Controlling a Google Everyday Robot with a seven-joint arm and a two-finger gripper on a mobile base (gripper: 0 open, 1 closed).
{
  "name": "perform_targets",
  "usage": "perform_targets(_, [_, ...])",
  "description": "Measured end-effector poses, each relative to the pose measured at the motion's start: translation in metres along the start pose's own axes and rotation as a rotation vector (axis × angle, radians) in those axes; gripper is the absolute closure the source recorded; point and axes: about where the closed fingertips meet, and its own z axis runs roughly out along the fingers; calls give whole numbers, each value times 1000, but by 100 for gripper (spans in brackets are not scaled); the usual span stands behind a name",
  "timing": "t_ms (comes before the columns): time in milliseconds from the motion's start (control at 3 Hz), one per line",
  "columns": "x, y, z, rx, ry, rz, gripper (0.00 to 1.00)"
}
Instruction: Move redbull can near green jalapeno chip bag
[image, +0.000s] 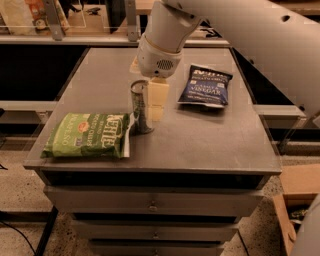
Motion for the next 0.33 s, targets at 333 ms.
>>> perform_targets(333, [0, 0, 0, 0, 0, 0, 0])
